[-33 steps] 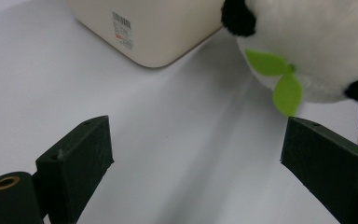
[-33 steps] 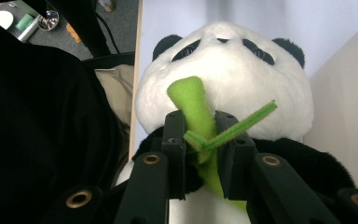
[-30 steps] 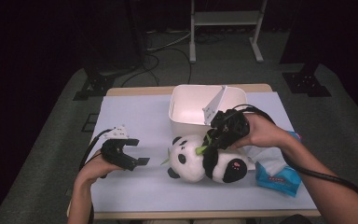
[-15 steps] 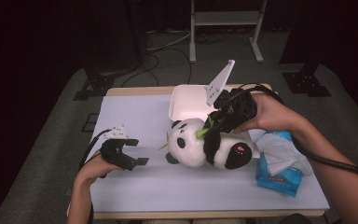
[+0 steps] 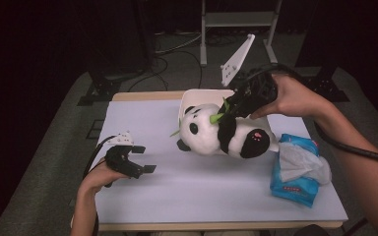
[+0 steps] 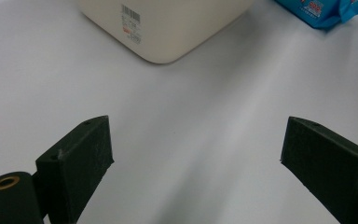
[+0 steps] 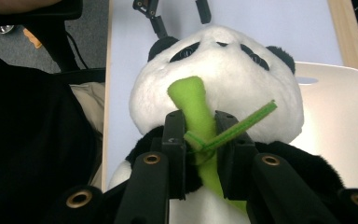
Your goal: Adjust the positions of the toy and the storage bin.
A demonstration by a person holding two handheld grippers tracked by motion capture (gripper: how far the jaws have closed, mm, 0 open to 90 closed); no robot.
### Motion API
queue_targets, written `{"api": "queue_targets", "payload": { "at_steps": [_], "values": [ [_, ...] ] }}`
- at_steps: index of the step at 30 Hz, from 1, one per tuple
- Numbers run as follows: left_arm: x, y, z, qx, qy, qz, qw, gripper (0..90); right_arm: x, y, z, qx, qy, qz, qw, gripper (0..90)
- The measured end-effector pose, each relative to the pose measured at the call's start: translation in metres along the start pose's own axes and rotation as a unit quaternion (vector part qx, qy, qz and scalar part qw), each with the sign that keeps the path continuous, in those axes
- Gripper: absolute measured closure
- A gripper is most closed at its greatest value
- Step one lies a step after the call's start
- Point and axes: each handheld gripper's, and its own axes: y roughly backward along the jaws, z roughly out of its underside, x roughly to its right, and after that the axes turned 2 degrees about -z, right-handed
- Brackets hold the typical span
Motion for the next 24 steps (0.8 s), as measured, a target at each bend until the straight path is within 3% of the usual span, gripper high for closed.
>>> {"api": "queue_targets", "payload": {
  "at_steps": [11,24],
  "values": [
    [-0.004,0.0,0.002,0.004,0.007,0.002,1.0,7.9,0.02,0.018,-0.009,-0.001,-0.007,0.02,0.9998,74.5],
    [-0.005,0.001,0.002,0.009,0.01,0.002,0.9999,7.9,0.028,0.026,-0.007,0.001,-0.018,0.033,0.9993,74.5]
  ]
}}
